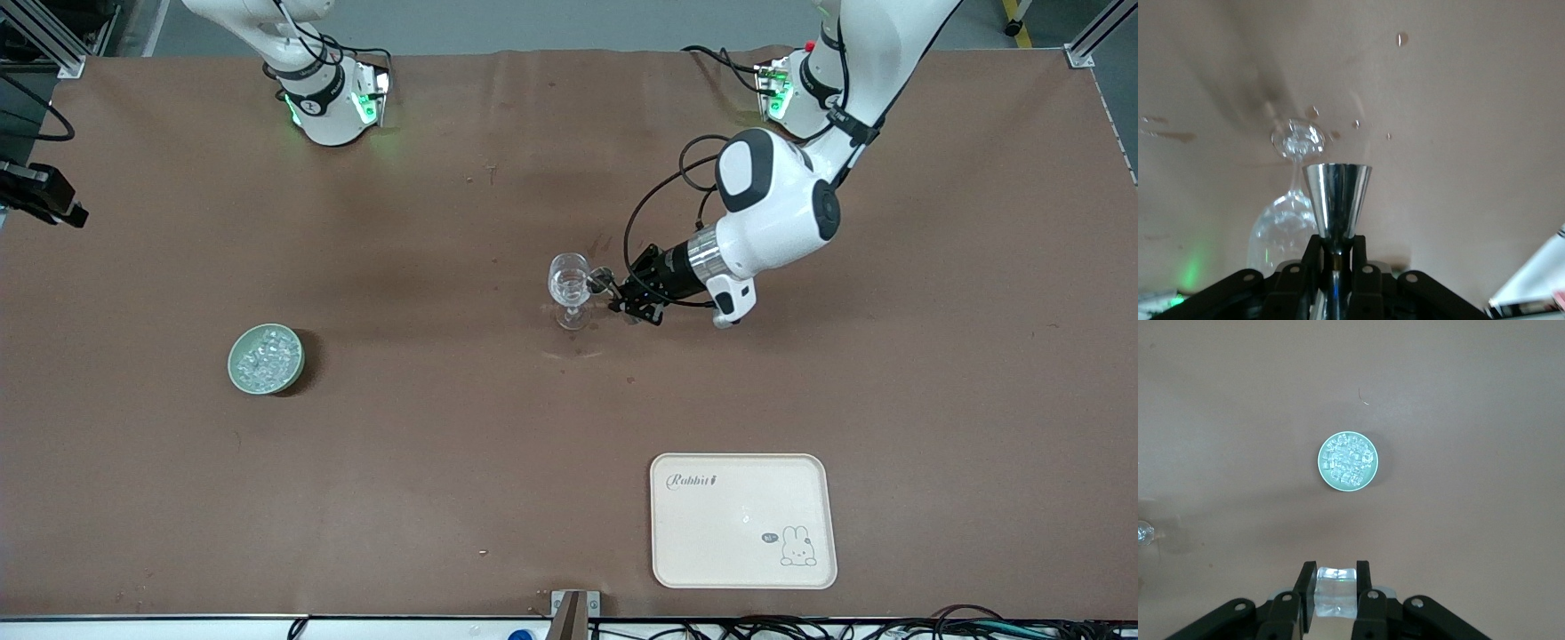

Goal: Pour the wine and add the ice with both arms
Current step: 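Tilt the jigger with the left gripper to pour into the wine glass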

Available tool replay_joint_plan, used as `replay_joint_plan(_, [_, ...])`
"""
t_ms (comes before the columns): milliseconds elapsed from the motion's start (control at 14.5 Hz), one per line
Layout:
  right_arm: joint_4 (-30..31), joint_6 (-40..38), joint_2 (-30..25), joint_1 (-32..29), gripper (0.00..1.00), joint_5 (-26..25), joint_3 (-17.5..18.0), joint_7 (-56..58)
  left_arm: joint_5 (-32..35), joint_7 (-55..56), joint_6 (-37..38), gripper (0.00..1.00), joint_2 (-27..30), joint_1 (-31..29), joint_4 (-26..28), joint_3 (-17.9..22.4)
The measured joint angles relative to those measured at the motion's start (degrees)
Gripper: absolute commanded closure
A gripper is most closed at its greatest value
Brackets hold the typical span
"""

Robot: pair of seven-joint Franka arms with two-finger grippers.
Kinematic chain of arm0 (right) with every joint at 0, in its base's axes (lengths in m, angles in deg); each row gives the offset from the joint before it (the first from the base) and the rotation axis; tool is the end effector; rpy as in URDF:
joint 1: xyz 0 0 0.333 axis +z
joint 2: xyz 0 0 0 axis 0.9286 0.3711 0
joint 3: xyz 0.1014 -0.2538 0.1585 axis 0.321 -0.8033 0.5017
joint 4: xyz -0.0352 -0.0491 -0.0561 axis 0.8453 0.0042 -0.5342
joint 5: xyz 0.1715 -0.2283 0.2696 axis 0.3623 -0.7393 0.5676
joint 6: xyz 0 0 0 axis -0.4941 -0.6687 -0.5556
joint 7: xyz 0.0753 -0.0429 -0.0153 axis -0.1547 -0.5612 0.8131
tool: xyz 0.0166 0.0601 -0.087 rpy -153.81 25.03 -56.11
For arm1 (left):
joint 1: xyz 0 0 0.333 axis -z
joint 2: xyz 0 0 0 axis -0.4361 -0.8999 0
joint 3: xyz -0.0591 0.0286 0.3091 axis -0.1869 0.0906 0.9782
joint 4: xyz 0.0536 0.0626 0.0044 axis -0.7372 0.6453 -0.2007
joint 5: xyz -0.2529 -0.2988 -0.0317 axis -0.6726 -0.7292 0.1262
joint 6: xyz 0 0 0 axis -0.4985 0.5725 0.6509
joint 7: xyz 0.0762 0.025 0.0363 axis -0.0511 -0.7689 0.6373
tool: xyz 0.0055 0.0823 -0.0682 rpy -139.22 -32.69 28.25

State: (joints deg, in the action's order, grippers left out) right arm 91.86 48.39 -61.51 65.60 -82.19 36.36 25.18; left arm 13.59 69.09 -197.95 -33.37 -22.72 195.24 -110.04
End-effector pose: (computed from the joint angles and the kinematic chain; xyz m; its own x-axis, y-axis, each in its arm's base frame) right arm 0.5319 -0.0397 0.6614 0.9891 -0.1455 -0.0218 -0.1458 -0.9892 -0.0116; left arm 0.5085 -0.3580 0.3203 0.1945 0.7779 -0.5976 0.9809 -0.1502 0.1237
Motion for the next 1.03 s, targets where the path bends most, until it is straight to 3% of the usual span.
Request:
replay_joint_plan(138, [0.0, 0.0, 0.0, 0.0, 0.98, 0.0, 0.0, 0.0, 8.3, 6.1, 0.0, 0.99, -0.8, 0.1, -0.6, -0.6])
replay_joint_plan(482, [0.0, -0.2, 0.0, 0.0, 0.98, 0.0, 0.1, 0.0, 14.2, 7.9, 1.0, 0.99, -0.9, 0.1, -1.1, -2.4])
replay_joint_plan(1032, [0.0, -0.2, 0.0, 0.0, 0.98, 0.0, 0.2, 0.0, 30.7, 18.4, 3.4, 1.0, -0.9, 0.1, -2.3, -3.9])
